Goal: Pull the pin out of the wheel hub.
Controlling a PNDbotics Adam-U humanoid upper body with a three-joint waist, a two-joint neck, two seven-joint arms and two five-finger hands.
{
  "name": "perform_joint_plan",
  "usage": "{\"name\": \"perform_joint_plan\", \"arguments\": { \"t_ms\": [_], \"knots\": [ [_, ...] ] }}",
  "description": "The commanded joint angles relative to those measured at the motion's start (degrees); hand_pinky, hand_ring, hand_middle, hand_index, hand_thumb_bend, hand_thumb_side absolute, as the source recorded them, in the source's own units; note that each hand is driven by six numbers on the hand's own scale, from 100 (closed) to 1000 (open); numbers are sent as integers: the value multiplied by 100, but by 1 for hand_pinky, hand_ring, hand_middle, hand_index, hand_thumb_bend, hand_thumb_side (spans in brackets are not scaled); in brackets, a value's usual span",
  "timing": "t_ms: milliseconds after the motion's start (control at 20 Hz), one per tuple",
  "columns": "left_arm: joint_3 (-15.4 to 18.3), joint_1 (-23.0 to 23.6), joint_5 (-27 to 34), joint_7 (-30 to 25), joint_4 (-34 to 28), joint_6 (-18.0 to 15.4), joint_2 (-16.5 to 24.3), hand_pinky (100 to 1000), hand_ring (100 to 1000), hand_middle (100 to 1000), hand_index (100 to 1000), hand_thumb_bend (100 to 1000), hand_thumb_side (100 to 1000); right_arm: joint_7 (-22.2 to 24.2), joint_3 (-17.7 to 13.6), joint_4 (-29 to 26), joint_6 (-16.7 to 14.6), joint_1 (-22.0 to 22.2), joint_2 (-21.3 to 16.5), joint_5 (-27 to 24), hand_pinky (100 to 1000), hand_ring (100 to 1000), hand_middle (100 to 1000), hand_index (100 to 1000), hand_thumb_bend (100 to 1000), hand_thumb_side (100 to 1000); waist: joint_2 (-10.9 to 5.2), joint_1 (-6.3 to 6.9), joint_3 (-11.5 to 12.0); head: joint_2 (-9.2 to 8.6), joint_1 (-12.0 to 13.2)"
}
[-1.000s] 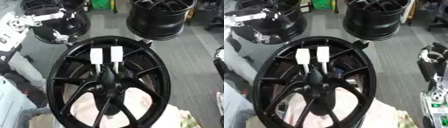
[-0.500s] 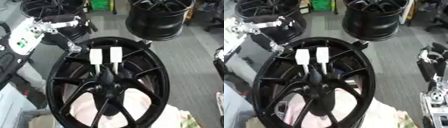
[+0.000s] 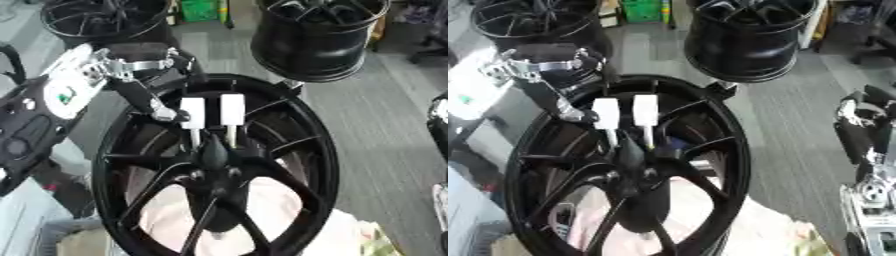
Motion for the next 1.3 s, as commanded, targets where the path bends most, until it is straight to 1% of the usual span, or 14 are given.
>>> {"name": "perform_joint_plan", "arguments": {
  "t_ms": [50,450,700,900,1300],
  "knots": [
    [-33,-81,-115,-1985,-175,-2020,141,761,728,750,860,475,575,17,9,-51,-8,-30,-116,-10,501,569,649,756,100,314,-73,-10,8,-14,12],
    [35,34,-419,-1985,-120,-2020,128,733,690,714,840,469,557,17,7,-42,3,-23,-110,-18,500,569,648,754,100,315,-69,-20,7,-14,4],
    [76,59,-469,-1985,-89,-2020,109,691,625,644,799,439,511,24,7,-38,12,-22,-108,-18,500,568,648,753,100,316,-63,-27,13,-14,5],
    [77,74,-436,-1985,-112,-2020,100,670,594,607,767,421,502,25,3,-39,21,-24,-109,-16,500,568,648,753,100,317,-60,-32,15,-14,4],
    [27,121,-423,-1985,-98,-2020,55,662,577,589,751,414,502,37,8,-39,24,-25,-108,-13,500,569,649,754,100,317,-62,-32,12,-14,5]
  ]
}}
